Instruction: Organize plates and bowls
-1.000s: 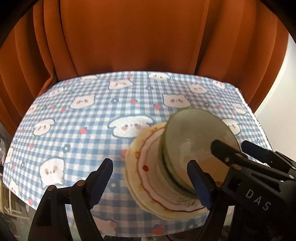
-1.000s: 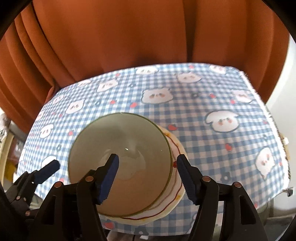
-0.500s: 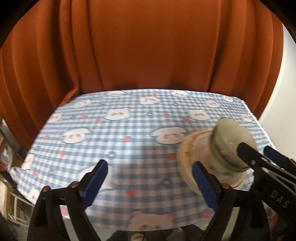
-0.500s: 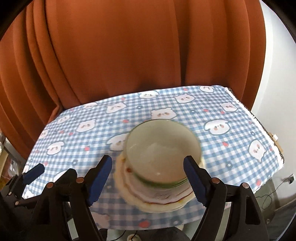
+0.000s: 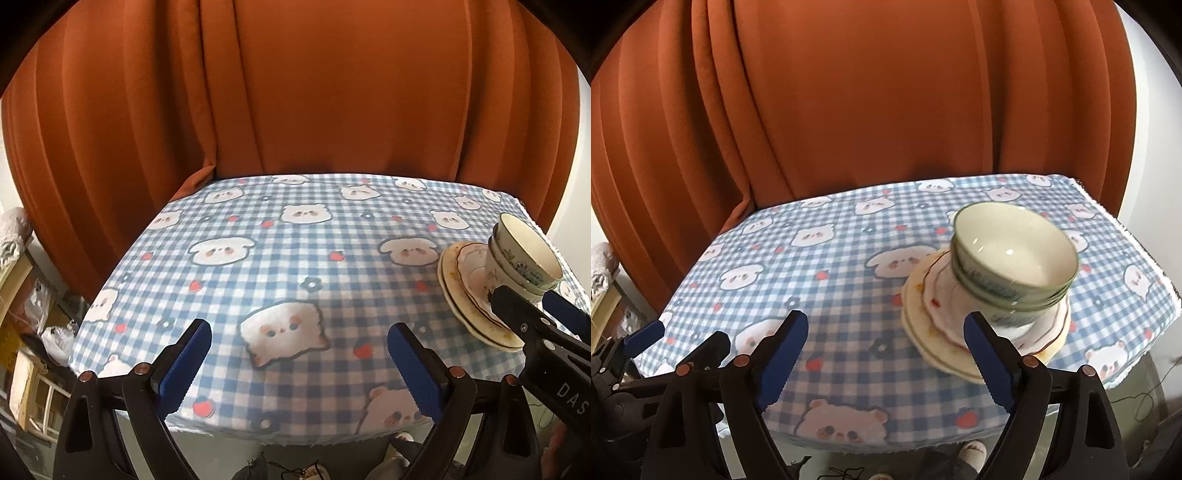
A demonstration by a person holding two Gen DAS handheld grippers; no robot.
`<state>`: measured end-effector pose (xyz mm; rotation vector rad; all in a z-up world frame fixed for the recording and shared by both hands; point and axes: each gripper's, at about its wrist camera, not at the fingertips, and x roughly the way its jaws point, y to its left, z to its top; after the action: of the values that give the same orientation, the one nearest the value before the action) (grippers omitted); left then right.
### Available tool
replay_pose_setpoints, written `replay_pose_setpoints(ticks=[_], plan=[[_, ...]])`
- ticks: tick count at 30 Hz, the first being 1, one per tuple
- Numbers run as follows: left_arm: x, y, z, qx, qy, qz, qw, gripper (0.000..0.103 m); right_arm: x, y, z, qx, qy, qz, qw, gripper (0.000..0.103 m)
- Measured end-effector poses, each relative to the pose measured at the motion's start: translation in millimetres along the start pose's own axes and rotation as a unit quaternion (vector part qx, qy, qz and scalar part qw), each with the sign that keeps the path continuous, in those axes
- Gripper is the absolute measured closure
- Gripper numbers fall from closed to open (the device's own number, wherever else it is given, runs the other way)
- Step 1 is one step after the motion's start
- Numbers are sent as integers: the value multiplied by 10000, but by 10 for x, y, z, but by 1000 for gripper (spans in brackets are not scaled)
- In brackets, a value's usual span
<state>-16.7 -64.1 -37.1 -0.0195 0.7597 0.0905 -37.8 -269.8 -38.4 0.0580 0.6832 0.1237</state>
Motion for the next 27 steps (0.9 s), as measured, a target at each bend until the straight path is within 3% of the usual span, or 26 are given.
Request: replay_pose_setpoints(ticks=[27], plan=[[-117,104,-56,-48,-173,-201,9996,6,-92,62,-99,-16,41,-204,9998,14]])
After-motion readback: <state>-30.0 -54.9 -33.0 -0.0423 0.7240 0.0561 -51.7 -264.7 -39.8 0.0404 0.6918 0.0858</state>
